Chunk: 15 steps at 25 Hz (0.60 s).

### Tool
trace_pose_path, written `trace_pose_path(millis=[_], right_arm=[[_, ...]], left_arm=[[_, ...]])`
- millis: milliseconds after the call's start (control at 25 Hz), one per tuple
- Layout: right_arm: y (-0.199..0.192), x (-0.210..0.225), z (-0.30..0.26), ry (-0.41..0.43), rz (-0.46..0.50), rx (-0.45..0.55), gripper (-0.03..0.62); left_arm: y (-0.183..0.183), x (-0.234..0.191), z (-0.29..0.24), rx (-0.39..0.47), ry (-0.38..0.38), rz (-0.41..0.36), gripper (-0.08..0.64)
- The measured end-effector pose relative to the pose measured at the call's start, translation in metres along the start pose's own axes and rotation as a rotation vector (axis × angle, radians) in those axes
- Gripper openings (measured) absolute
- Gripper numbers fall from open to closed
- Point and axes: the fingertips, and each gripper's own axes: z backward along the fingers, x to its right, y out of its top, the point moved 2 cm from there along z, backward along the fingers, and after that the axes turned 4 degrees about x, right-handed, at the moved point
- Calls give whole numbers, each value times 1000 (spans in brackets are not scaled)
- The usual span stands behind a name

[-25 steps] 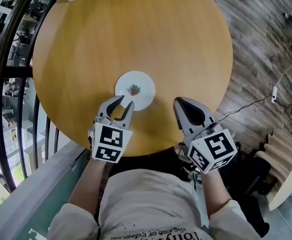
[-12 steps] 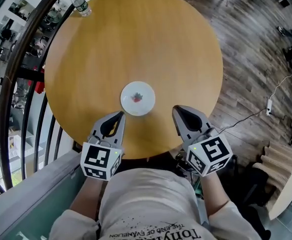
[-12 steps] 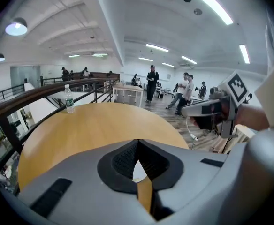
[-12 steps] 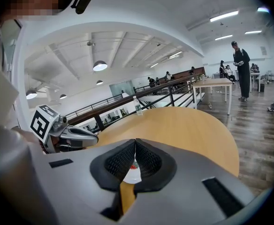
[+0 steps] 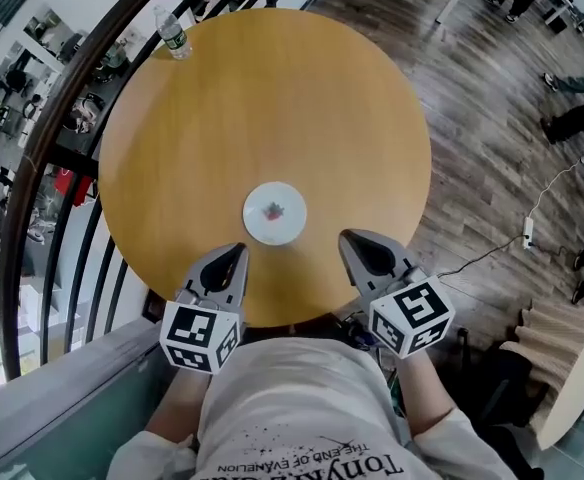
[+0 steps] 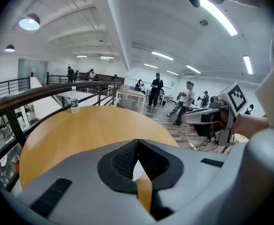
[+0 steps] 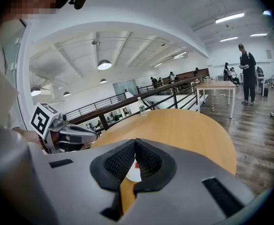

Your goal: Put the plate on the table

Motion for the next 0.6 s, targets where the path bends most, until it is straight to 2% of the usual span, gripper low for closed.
trace_pose_path(millis=[600], right_arm=[[17,-14,6,12,2,35,26]], left_arm=[[10,-9,19,24,17,11,25]])
